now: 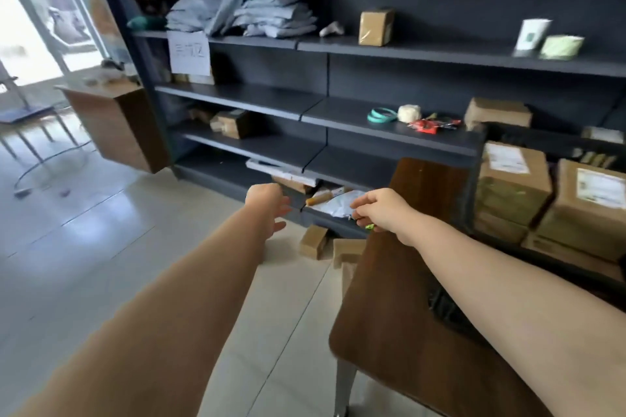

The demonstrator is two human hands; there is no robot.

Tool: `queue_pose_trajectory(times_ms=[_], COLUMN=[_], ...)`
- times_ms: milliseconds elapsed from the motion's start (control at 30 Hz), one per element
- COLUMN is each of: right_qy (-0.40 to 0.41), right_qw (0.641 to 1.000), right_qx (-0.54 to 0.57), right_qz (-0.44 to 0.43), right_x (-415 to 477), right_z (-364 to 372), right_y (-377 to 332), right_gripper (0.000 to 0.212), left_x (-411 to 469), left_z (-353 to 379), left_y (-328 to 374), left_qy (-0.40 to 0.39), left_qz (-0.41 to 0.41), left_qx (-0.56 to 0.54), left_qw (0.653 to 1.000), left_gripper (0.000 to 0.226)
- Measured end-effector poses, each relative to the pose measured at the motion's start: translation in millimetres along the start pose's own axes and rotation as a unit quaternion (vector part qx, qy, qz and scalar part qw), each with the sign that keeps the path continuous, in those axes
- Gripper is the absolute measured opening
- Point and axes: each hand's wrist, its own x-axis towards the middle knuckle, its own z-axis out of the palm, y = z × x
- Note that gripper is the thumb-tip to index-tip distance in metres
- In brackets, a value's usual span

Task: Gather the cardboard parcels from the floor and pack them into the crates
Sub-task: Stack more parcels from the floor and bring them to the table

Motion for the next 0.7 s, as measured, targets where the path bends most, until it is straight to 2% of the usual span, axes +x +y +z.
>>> queue_pose_trajectory(times_ms=[100, 267, 500, 700], right_qy=[-0.015, -0.017, -0.028, -0.029], right_qw=[1.0, 0.998, 0.996, 0.995], right_qx=[-0.008, -0.023, -0.032, -0.062], right_qz=[0.025, 0.057, 0.075, 0.078], right_x=[14, 46, 103, 148], right_z=[31, 61, 74, 76], right_y=[-5, -10, -19, -34], right_gripper=[0.02, 0.023, 0.024, 0.027], left_x=[26, 58, 100, 136], left_z=[-40, -66, -55, -38], left_y=[-11, -24, -5, 31], left_qy=[0.039, 0.057, 0.053, 0.034], left_qz=[-0.02, -0.045, -0.056, -0.009], left_qx=[0.037, 0.052, 0.105, 0.129], left_qw=[0.998, 0.996, 0.991, 0.991], left_gripper=[0.028, 0.023, 0.021, 0.031])
